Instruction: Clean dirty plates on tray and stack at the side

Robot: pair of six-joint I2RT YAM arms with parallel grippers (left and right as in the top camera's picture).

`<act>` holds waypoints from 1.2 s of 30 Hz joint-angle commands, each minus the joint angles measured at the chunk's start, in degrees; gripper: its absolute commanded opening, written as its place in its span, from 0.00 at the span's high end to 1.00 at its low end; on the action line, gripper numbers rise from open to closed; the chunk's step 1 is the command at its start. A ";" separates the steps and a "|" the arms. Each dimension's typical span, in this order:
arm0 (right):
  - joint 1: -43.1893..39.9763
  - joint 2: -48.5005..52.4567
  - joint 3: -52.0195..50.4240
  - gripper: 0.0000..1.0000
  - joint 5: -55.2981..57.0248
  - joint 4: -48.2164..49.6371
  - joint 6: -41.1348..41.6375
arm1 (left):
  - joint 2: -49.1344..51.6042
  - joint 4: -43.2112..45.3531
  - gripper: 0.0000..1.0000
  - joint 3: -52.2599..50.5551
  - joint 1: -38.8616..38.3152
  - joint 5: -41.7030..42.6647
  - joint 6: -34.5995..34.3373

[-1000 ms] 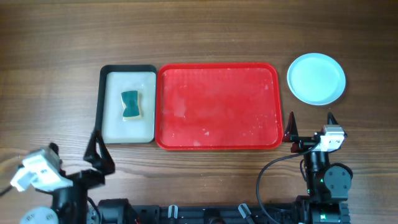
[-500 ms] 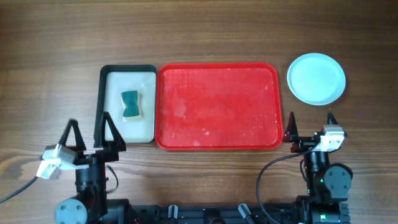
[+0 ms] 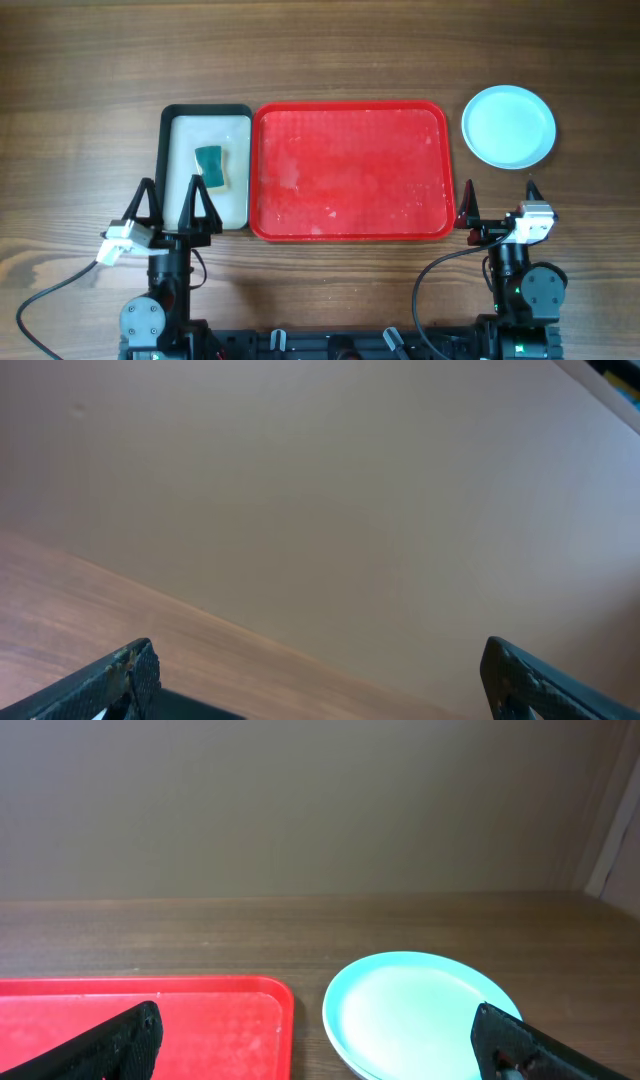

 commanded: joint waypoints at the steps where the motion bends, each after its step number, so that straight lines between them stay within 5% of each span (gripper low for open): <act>1: 0.28 -0.52 -0.09 0.00 1.22 0.13 0.94 | -0.48 -1.42 0.00 -1.49 -0.31 1.07 -0.13; 9: 0.28 -0.52 -0.09 0.00 1.22 0.13 0.92 | -0.48 -18.25 0.00 -1.49 -0.31 1.03 3.72; 17: 0.28 -0.52 -0.09 0.00 1.22 0.13 0.94 | -0.48 -18.60 0.00 -1.49 -0.31 2.51 26.12; 36: 0.28 -0.52 -0.09 0.00 1.22 0.13 0.94 | -0.46 -18.58 0.00 -1.49 -0.31 2.29 26.08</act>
